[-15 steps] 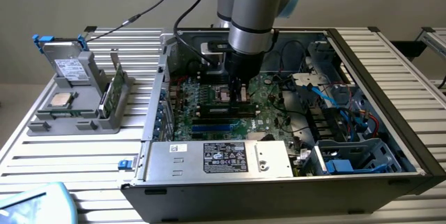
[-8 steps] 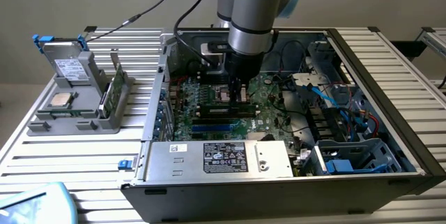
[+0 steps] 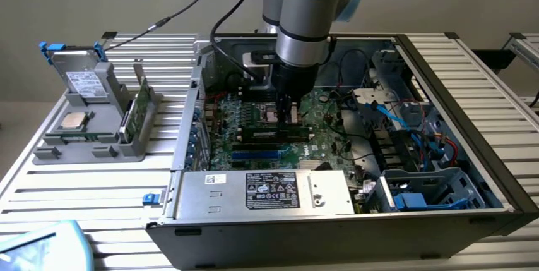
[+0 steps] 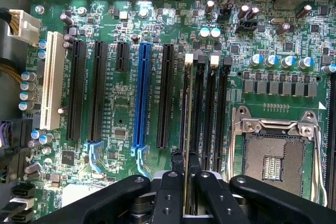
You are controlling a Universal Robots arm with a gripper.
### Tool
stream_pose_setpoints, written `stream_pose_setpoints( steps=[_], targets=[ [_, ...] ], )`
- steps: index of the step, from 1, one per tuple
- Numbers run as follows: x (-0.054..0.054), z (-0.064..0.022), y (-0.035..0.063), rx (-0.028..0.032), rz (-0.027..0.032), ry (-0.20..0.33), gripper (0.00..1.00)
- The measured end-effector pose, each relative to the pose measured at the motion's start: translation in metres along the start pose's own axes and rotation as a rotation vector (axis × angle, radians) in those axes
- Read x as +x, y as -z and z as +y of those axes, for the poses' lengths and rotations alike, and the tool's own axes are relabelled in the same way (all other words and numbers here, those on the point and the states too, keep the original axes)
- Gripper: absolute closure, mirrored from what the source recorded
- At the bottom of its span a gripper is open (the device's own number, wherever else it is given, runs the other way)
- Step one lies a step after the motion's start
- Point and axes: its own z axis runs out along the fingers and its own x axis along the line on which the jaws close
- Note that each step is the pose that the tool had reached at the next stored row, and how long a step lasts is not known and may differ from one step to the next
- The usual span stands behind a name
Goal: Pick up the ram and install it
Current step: 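Insert the ram into the slot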
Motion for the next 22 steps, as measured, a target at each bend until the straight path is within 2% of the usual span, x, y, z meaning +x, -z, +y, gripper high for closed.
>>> stream_pose_setpoints(
  steps=[2, 4, 7, 8, 14, 22],
  targets=[
    [0.000, 0.0000, 0.0000, 0.0000, -0.0001, 0.000, 0.85],
    [0.000, 0.0000, 0.0000, 0.0000, -0.0001, 0.000, 0.72],
    [0.000, 0.0000, 0.0002, 0.0000, 0.0001, 0.000, 0.66],
    [0.000, 0.0003, 0.0010, 0.0000, 0.0001, 0.000, 0.60],
    [0.000, 0.0071, 0.0105, 0.0001, -0.0001, 0.000, 0.60],
    [0.002, 0.0129, 0.0310, 0.0000, 0.0001, 0.000, 0.60]
  ],
)
